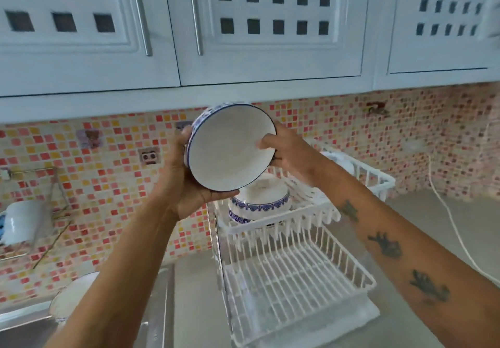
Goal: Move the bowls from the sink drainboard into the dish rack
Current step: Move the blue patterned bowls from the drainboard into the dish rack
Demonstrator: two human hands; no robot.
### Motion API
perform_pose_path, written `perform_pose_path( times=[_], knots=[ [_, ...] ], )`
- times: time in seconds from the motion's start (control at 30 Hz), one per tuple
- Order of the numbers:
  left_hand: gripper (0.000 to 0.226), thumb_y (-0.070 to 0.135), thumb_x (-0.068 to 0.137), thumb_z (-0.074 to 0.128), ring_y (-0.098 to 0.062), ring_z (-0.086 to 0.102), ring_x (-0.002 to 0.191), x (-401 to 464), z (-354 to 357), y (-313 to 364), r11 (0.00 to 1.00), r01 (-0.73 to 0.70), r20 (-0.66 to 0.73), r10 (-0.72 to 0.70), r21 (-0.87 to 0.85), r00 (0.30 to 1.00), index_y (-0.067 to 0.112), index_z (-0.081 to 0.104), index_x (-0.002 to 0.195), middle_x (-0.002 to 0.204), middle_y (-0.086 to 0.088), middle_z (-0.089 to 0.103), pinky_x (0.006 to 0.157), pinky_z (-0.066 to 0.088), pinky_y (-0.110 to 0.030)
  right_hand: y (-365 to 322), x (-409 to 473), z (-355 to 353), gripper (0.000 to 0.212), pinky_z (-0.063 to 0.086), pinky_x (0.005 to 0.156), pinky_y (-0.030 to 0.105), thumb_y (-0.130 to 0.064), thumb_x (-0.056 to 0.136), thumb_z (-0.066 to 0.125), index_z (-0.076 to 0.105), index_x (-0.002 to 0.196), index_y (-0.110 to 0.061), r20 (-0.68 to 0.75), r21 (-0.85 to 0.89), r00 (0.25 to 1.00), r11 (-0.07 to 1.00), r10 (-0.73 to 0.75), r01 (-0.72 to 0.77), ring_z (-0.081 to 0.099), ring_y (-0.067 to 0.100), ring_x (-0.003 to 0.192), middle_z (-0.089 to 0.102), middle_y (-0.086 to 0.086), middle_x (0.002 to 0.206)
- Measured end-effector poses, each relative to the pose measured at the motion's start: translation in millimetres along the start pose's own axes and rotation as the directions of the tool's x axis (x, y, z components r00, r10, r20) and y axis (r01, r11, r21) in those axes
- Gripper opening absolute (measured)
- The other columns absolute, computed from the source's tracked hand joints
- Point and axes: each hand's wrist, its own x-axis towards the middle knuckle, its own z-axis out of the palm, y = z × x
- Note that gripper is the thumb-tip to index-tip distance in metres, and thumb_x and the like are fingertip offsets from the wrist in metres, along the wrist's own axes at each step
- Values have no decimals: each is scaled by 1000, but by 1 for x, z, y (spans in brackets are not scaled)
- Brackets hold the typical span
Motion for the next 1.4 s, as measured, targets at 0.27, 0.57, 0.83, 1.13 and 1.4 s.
perform_pose_path(
  times=[0.27, 0.57, 0.83, 1.13, 1.4],
  knots=[
    [87, 35, 57, 88, -14, 68, 90, 27, 46, -21, 728, -286, -68, 415, 623, 907, 20, 42, 129, 111, -2, 65, 72, 59, -24, 37, 15, -54, 68, 42, 99, 37, -71, 88, 36, 66, 107, -13, -71, 255, 981, 954, 180, -156, 60, 24, 100, 67, 7, 103],
    [89, 48, 40, 90, -25, 62, 101, 50, 46, -58, 462, -168, -95, 493, 871, 865, 37, 40, 113, 119, -7, 52, 84, 59, -40, 65, 29, -34, 54, 54, 95, 45, -65, 73, 60, 73, 92, -17, -115, 101, 957, 962, 266, -255, 72, 32, 94, 76, 14, 102],
    [89, 29, 48, 95, -25, 52, 104, 62, 39, -79, 401, -65, -135, 450, 914, 883, 26, 38, 116, 114, -2, 38, 75, 58, -32, 100, 38, -37, 89, 57, 89, 47, -71, 57, 61, 61, 123, -11, -92, 55, 959, 963, 270, -265, 73, 30, 93, 73, 12, 108],
    [96, 38, 34, 94, -29, 58, 105, 68, 31, -85, 489, 10, -215, 365, 872, 906, 33, 36, 111, 122, -9, 45, 80, 60, -44, 100, 39, -34, 58, 54, 91, 47, -58, 80, 54, 64, 116, -14, -14, -44, 950, 949, 312, -312, 71, 34, 97, 74, 14, 108],
    [95, 24, 44, 97, -27, 53, 106, 68, 28, -88, 472, 52, -230, 327, 880, 917, 26, 41, 121, 123, -8, 40, 88, 54, -37, 106, 40, -36, 29, 52, 92, 43, -50, 90, 48, 63, 91, -26, 49, -73, 928, 928, 369, -365, 69, 32, 97, 74, 11, 104]
  ],
)
